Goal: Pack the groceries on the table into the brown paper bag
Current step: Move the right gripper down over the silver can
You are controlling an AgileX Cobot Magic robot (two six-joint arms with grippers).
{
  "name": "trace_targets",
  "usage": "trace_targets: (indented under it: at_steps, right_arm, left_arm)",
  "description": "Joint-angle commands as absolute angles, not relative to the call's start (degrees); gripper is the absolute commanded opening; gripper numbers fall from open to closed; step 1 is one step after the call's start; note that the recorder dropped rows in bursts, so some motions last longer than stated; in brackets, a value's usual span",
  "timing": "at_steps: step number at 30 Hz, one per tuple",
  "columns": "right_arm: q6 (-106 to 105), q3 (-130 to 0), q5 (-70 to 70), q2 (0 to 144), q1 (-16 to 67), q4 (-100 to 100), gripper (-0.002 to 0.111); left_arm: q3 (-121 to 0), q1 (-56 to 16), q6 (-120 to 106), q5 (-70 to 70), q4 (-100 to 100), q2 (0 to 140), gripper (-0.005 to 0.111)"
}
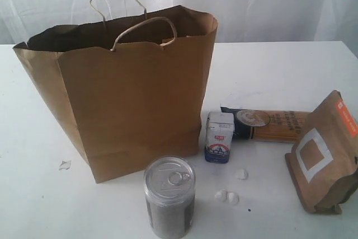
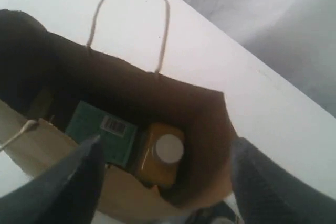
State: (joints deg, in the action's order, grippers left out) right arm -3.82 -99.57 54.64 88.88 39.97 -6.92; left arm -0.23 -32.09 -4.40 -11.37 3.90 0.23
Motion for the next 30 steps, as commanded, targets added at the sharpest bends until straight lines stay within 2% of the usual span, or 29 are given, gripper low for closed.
trace_targets:
  at_steps: [1, 7, 13, 23, 30]
  right_arm:
    - [1.05, -95.62, 56.57, 81.87, 38.84, -11.76, 0.064]
    - [6.95, -81.40, 54.48, 67.63, 34.19, -16.11, 0.064]
    - [7.54, -69.00, 54.88, 58.12, 32.98, -15.43, 0.064]
    - [-14.20, -56.88, 52.97, 56.95, 32.98, 2.67, 0.065]
    - [-18.40, -53.39, 45.30, 62.29, 35.28, 4.95, 0.081]
  left_arm:
    - [0.00, -32.12, -4.30, -11.41, 3.74, 0.00, 0.000]
    - [0.00, -32.12, -4.30, -11.41, 3.74, 0.00, 0.000]
    - [0.00, -32.12, -4.30, -11.41, 3.74, 0.00, 0.000]
    - [0.00, -32.12, -4.30, -11.41, 3.74, 0.00, 0.000]
    - [0.00, -32.12, -4.30, -11.41, 3.74, 0.00, 0.000]
